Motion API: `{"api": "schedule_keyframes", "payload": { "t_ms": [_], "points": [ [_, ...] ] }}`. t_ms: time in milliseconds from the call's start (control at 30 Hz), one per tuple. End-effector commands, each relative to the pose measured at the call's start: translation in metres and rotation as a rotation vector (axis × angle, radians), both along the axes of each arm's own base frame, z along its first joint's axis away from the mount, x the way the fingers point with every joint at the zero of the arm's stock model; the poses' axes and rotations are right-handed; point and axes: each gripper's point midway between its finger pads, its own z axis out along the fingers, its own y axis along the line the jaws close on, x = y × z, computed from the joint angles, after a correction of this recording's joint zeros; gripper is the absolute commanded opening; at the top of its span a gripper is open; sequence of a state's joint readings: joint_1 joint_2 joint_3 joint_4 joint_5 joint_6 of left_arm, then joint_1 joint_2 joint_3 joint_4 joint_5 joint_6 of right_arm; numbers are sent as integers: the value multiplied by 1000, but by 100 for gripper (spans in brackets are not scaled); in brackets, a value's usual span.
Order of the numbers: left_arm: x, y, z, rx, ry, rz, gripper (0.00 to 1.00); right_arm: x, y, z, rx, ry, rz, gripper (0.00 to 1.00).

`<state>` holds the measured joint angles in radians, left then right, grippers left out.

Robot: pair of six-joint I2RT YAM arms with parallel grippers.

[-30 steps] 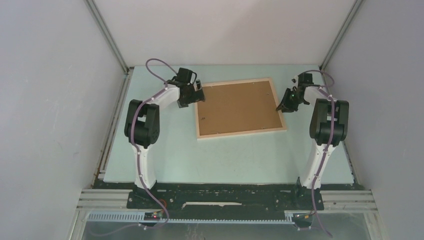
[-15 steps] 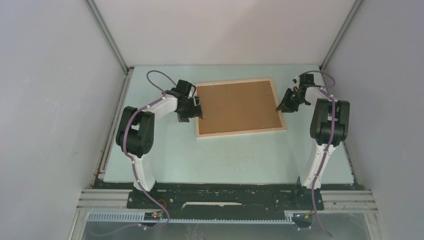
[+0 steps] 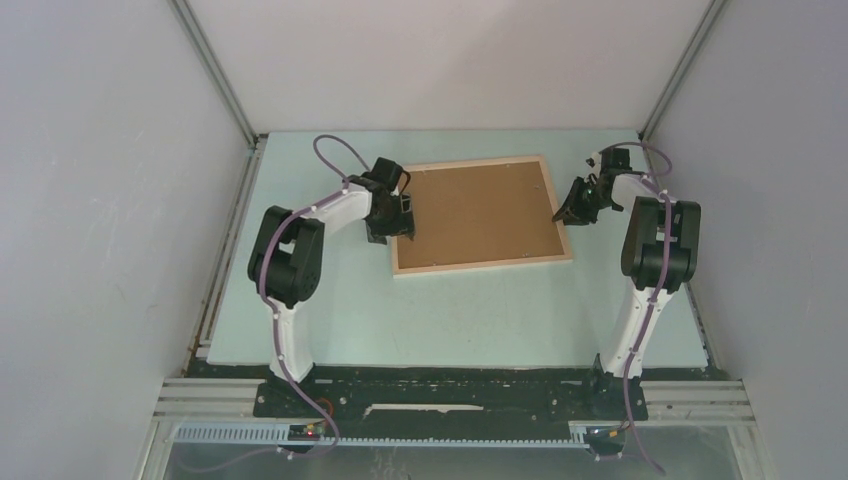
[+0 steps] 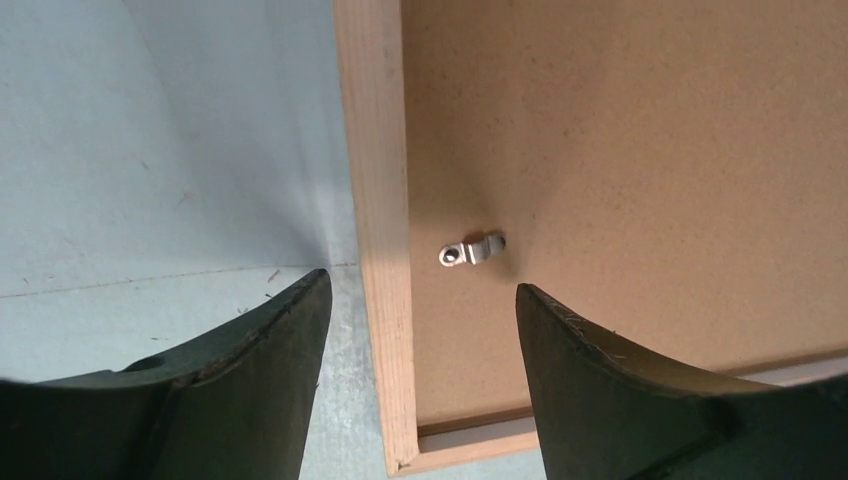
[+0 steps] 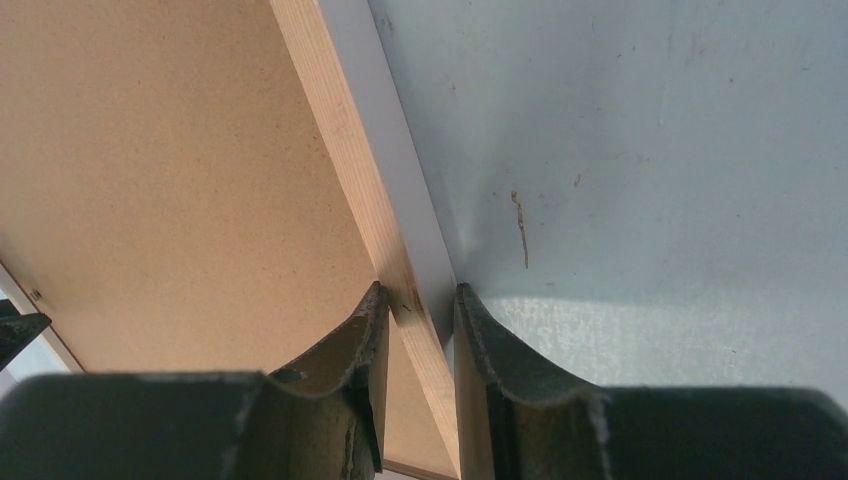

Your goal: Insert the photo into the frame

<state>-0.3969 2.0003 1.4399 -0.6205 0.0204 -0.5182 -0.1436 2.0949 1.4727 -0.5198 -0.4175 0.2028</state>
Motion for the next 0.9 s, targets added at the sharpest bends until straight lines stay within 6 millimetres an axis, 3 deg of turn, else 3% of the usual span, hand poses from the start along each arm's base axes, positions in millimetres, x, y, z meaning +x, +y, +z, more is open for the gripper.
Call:
{"api": "schedule_keyframes", "payload": {
  "t_ms": [0,367,867],
  "points": [
    [14,6,5,48,-18,47,73,-16,12,-20,58,87,3,17],
    [22,6,0,53,-8,108,68,-16,13,-19,63,83,7,16],
    [54,17,-2,-58,-119,297,43,-15,14,-18,69,78,13,15]
  ]
}}
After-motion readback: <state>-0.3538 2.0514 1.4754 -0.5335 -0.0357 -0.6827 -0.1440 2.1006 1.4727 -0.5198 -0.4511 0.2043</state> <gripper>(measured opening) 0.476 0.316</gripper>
